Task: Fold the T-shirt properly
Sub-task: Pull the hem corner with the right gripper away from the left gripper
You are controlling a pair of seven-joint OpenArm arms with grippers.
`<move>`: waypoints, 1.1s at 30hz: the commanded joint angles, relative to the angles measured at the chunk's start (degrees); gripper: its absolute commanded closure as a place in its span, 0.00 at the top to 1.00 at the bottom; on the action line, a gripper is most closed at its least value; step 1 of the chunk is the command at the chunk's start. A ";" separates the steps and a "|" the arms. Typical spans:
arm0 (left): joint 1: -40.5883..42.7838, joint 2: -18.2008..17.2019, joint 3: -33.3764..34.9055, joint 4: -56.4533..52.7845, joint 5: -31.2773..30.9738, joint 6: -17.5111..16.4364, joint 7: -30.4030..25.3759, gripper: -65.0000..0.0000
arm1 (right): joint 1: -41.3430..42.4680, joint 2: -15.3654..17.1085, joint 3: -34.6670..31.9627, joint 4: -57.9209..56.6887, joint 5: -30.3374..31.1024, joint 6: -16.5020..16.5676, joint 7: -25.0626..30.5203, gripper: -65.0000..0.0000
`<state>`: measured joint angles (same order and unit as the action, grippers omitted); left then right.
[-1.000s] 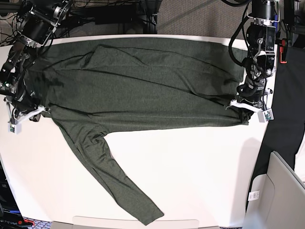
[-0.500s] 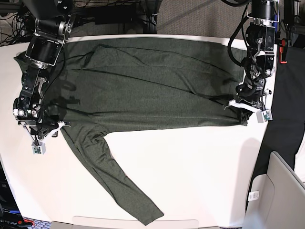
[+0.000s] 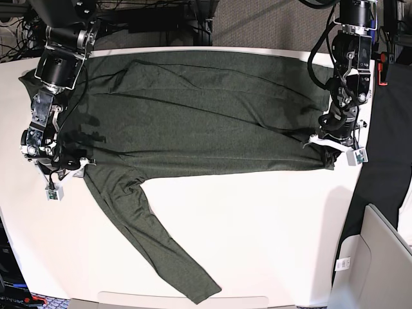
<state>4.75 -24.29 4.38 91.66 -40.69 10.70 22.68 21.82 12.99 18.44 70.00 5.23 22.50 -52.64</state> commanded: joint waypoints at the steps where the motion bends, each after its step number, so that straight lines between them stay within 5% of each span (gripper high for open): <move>1: -0.84 -0.72 -0.29 0.96 0.29 -0.11 -1.27 0.00 | 1.87 0.76 -0.11 0.99 0.52 0.22 1.43 0.64; 5: -0.84 -0.72 -0.29 0.96 0.29 -0.11 -1.27 0.00 | 1.96 0.59 -0.11 0.64 0.52 0.31 1.43 0.65; 13: -0.93 -0.80 -0.29 1.05 0.29 -0.11 -1.27 0.00 | 2.04 0.41 0.42 0.46 0.52 0.14 2.05 0.49; 24: -0.75 -0.89 -0.65 1.13 0.29 -0.11 -1.27 0.00 | 1.87 0.15 0.42 -5.78 0.88 0.05 3.98 0.47; 33: -0.67 -0.89 -0.47 1.13 0.29 -0.11 -1.27 0.00 | 1.78 -0.47 0.42 -5.34 1.05 0.05 3.81 0.04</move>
<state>4.82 -24.34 4.38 91.66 -40.69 10.74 22.70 22.72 12.32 18.98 64.12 5.98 22.09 -47.55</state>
